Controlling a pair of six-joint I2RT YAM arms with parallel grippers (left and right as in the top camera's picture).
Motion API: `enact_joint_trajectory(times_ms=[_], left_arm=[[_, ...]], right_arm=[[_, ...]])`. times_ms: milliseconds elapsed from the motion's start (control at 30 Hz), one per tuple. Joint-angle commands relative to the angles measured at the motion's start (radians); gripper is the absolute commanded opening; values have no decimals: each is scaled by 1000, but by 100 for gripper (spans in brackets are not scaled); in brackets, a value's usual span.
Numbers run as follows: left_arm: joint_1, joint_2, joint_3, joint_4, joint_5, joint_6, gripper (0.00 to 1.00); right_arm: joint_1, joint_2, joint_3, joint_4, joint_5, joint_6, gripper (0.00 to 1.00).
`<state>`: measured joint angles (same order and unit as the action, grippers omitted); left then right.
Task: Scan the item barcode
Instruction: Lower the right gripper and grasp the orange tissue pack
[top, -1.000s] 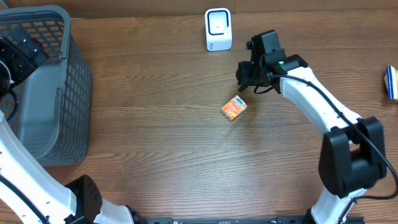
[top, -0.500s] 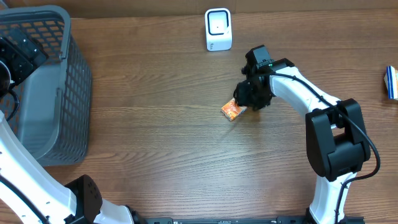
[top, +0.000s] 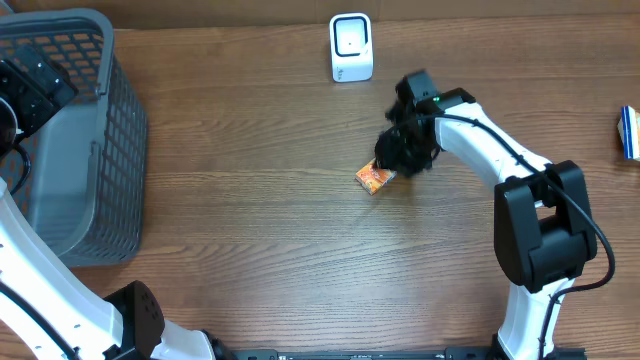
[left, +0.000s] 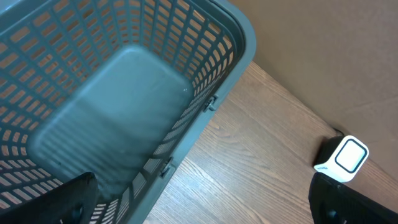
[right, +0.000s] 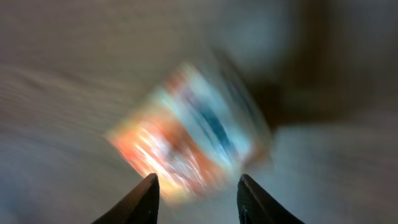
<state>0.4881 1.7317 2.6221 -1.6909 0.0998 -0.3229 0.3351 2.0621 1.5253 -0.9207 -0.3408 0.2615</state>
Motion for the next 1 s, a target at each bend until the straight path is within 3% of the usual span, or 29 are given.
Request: enact_joint_trajectory(times_ms=[0,200,300,400,633,967], left_arm=[[4,0,-3,2,-6,-14,100],[4,0,-3,1,-6,-14,100],[4,0,-3,2,-6,-14,100],[4,0,-3,2,-6,-14,100],[4,0,-3,2,-6,-14,100],[4,0,-3,2,-6,-14,100]], right_arm=[[-6,-52,39,169,18,-4,36],[0,-39,38,265,129,0,29],[0,-17,35,254,142,0,29],[2,16,33,240,138,4,19],[15,45,32,190,135,4,9],[17,45,19,129,158,3,4]])
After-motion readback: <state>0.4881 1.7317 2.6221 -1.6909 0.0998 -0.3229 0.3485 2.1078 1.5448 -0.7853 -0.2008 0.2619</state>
